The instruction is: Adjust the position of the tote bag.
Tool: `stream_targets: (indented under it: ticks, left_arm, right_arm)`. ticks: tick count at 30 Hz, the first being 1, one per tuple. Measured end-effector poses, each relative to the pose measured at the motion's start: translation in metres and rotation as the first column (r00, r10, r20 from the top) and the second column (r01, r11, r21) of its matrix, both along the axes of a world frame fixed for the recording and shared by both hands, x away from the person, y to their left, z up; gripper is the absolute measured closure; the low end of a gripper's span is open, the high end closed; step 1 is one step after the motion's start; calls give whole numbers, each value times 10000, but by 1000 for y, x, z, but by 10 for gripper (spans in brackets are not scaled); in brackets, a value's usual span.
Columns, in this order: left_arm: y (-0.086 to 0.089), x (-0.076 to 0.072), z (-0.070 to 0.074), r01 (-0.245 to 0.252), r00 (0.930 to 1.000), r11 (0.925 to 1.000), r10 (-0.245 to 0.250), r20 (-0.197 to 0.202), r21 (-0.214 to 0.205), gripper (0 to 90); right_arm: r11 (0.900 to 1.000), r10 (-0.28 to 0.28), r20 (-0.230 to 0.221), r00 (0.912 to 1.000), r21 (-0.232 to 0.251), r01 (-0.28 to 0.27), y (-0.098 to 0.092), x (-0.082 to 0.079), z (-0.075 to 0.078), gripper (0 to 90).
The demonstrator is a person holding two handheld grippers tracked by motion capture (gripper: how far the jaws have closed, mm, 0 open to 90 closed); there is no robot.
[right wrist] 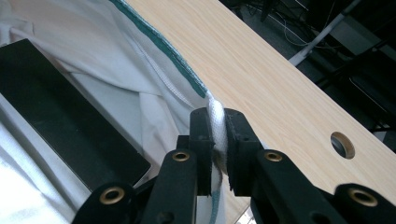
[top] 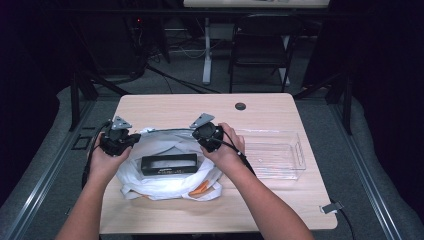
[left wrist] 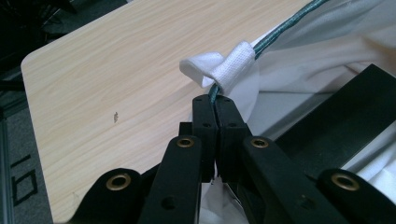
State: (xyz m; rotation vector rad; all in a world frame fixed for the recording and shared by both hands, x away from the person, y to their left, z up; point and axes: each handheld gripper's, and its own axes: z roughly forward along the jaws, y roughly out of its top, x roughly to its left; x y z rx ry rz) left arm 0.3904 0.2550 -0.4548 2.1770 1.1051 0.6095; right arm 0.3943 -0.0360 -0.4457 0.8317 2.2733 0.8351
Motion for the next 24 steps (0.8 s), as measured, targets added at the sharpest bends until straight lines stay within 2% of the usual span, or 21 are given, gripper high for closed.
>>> stream_targets:
  ticks: [2,6,12,24]
  left_arm:
    - [1,1,-1,-56,10000,9999,56,23,-135,885]
    - [2,4,-1,-47,9998,9994,40,-211,-329,885]
    - [-2,9,0,-72,9997,10000,71,-235,-37,886]
    - [-7,21,-3,-154,9981,9998,160,-591,99,885]
  right_arm:
    - [10000,-18,0,10000,26,18,1,2,0,828]
    - [10000,-71,-89,9999,14,71,1,5,0,828]
    - [9998,-204,-176,9996,-94,202,1,10,-3,828]
    - [9989,-440,-414,9982,-148,434,1,21,-9,828]
